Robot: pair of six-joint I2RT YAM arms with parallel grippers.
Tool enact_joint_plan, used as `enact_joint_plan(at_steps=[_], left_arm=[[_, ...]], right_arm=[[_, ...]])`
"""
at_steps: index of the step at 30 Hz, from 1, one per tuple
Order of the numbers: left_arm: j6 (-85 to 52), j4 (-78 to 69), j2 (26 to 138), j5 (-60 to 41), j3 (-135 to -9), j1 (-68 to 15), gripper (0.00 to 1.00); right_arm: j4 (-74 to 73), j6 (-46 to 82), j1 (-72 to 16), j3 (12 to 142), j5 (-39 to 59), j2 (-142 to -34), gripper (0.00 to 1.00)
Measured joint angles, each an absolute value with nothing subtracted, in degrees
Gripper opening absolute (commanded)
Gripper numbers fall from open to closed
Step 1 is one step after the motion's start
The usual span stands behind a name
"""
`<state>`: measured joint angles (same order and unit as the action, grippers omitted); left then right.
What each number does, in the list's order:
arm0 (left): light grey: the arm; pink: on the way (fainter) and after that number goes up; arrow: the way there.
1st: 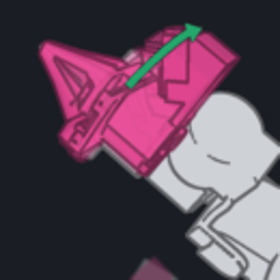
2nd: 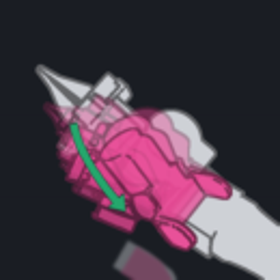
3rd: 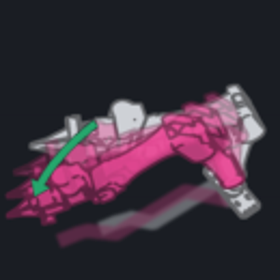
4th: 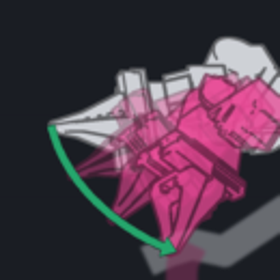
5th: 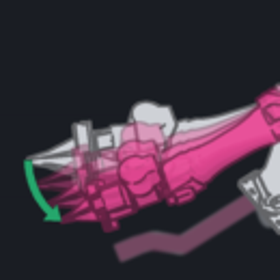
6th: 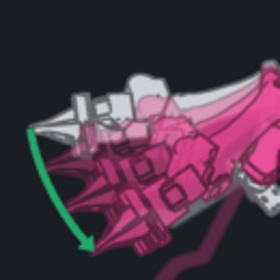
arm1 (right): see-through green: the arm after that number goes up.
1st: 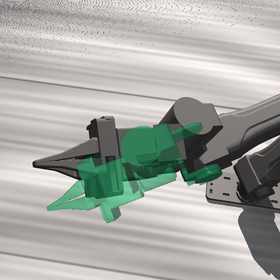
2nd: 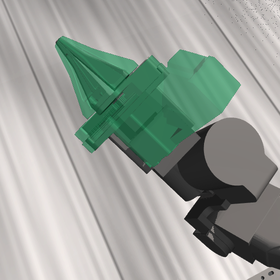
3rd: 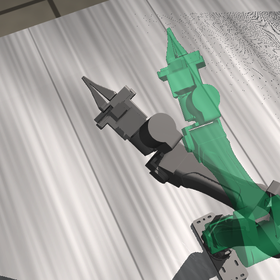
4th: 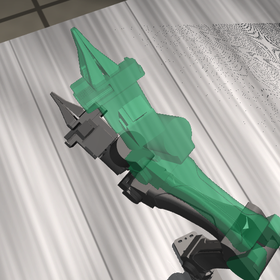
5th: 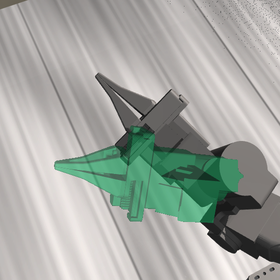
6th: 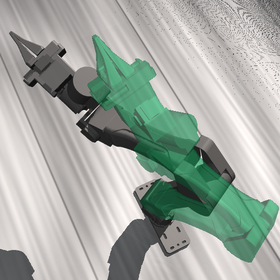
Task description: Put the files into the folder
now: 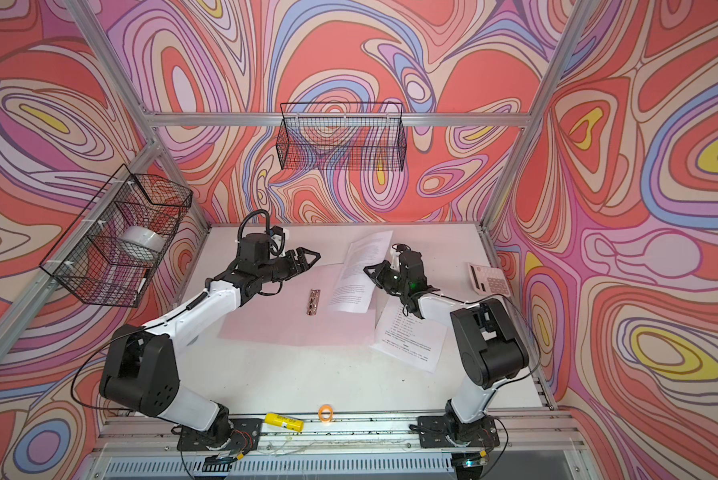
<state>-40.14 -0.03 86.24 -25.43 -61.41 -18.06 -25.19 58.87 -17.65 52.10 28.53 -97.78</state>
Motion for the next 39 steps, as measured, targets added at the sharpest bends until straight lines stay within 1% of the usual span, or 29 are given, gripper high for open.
enact_joint_plan(at_steps=[5, 12, 20, 26, 34, 39], left_arm=[[-40.1, 2.2, 80.7, -24.2, -57.6, -15.8, 0.77], [-40.2, 4.5, 75.8, -23.6, -53.4, -11.4, 0.77], [-40.3, 5.4, 71.9, -23.9, -52.1, -7.9, 0.78], [-40.6, 5.3, 72.1, -24.5, -51.4, -7.5, 0.77], [-41.0, 4.2, 74.5, -26.7, -51.2, -5.9, 0.77], [-41.8, 2.7, 76.1, -28.2, -51.0, -5.6, 0.77]], right_arm=[[-24.5, 59.0, -17.6, 58.4, 31.2, -99.3, 0.0], [-24.4, 60.1, -18.2, 66.7, 34.8, -104.0, 0.0], [-21.4, 59.8, -22.3, 77.6, 37.7, -108.2, 0.0], [-19.7, 59.0, -25.5, 82.1, 39.8, -112.8, 0.0], [-14.7, 55.6, -27.0, 82.3, 40.8, -118.6, 0.0], [-11.0, 51.6, -27.5, 82.3, 39.3, -120.5, 0.0]])
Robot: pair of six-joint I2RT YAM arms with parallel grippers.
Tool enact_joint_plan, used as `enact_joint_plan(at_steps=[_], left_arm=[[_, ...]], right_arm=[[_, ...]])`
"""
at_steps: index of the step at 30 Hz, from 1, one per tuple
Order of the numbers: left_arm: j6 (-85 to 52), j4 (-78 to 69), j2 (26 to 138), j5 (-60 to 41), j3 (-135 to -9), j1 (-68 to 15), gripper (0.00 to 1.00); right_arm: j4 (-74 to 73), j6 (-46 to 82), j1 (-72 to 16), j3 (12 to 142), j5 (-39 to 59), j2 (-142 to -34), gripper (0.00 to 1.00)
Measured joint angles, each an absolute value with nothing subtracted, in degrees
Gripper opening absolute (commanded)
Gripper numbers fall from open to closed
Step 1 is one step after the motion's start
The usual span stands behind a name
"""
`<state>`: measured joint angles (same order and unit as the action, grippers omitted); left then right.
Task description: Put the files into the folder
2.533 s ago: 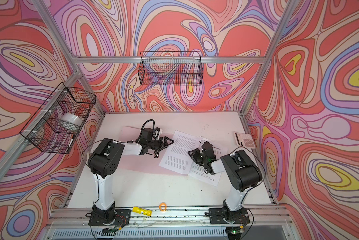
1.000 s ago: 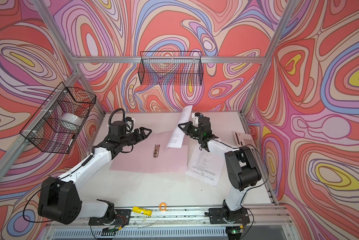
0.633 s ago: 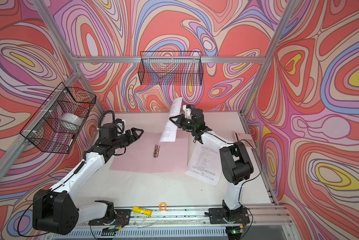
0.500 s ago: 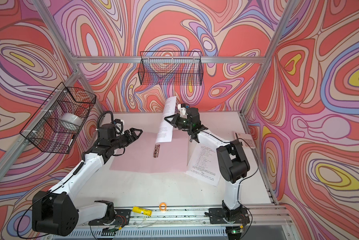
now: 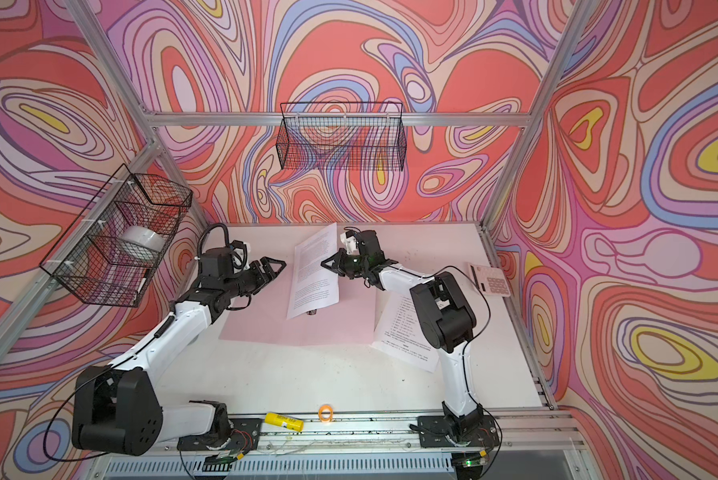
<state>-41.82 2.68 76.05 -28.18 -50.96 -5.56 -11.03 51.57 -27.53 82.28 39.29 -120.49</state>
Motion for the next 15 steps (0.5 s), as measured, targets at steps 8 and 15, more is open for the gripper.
enact_joint_plan(at_steps=[8, 15], left_arm=[[-42.0, 1.9, 76.6, -29.5, -50.9, -5.6, 0.77], [-42.0, 1.7, 76.7, -30.0, -50.3, -5.6, 0.77]], right_arm=[[-6.2, 45.1, -29.8, 82.3, 36.2, -120.7, 0.0], [-2.7, 42.0, -31.9, 82.3, 32.9, -120.7, 0.0]])
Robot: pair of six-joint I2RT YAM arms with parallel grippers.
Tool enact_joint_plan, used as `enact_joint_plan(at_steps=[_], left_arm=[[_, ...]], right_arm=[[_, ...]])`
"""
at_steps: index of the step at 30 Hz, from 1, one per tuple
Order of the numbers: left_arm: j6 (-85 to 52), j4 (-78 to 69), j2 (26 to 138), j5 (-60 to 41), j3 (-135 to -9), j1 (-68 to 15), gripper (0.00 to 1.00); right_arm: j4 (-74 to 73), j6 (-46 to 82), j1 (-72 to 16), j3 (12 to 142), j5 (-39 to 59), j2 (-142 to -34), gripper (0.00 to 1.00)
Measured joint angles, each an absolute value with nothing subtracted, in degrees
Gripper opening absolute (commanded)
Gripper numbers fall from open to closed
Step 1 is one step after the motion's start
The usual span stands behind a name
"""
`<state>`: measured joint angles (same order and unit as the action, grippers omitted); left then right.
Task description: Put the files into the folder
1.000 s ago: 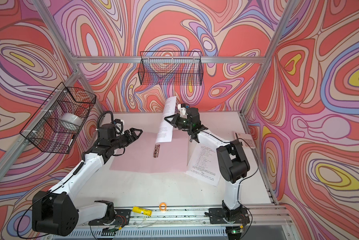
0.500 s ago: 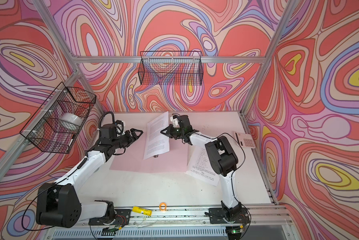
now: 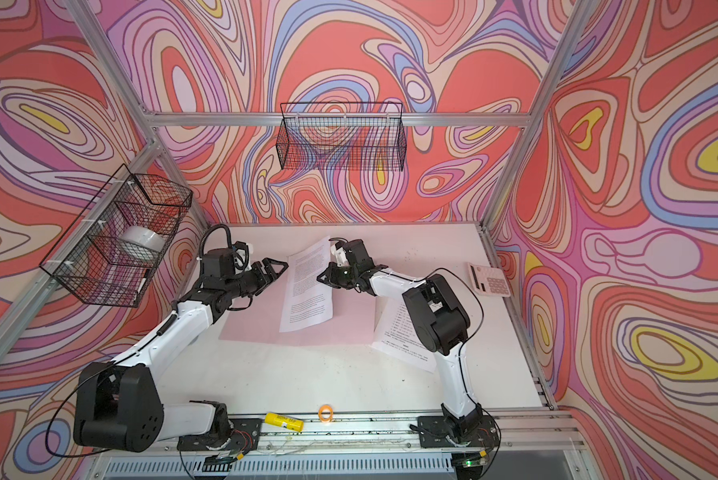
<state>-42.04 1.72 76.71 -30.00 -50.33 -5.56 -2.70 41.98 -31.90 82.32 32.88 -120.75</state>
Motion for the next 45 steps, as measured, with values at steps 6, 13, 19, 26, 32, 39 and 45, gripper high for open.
enact_joint_plan(at_steps=[6, 13, 19, 26, 32, 39, 45], left_arm=[[-42.2, 1.5, 77.1, -30.3, -50.1, -5.6, 0.77], [-42.3, 1.4, 77.5, -30.7, -50.1, -5.6, 0.77], [-42.3, 1.3, 77.5, -30.7, -50.0, -5.6, 0.77], [-42.7, 0.6, 77.8, -30.9, -49.7, -5.6, 0.76], [-42.7, 0.4, 77.8, -31.0, -49.1, -5.6, 0.76], [-43.1, 0.1, 77.8, -31.1, -49.1, -5.6, 0.76], [-43.2, 0.1, 78.0, -31.1, -49.1, -5.6, 0.76]], right_arm=[[-2.5, 41.9, -32.4, 82.3, 31.0, -120.7, 0.0], [-2.6, 42.9, -32.9, 82.3, 29.5, -120.8, 0.0], [-3.4, 44.4, -34.3, 82.3, 28.2, -121.5, 0.0], [-3.4, 46.8, -36.1, 82.3, 25.3, -122.8, 0.0], [-3.8, 49.2, -36.5, 82.6, 23.0, -123.2, 0.0], [-3.9, 51.3, -37.3, 83.5, 20.5, -124.8, 0.0], [-4.3, 53.0, -38.4, 83.6, 19.0, -124.8, 0.0]])
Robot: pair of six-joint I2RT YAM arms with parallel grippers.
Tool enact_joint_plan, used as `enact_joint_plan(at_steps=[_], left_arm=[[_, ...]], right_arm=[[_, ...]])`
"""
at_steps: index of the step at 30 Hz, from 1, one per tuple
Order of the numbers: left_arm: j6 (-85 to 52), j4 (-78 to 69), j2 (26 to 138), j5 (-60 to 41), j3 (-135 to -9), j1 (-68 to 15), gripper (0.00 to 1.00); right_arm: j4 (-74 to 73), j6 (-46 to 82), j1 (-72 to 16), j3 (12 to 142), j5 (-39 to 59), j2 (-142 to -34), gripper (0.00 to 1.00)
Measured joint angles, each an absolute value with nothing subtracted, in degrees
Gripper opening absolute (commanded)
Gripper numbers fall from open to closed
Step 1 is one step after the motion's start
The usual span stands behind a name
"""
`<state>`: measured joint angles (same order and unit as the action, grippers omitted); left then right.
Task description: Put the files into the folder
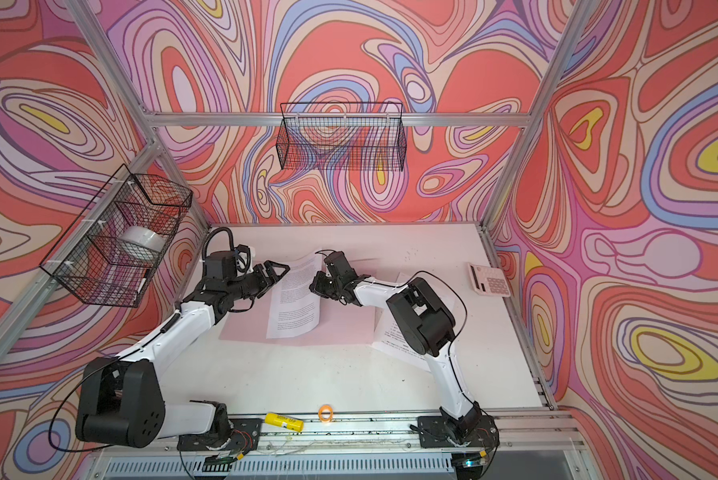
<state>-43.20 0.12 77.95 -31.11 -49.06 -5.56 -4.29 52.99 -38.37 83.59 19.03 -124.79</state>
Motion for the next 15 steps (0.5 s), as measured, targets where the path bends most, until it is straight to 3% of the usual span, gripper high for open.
enact_joint_plan(at_steps=[15], left_arm=[[-43.3, 0.1, 78.2, -31.1, -48.9, -5.6, 0.77]], right_arm=[[-5.2, 59.1, -39.4, 83.6, 15.7, -125.5, 0.0]])
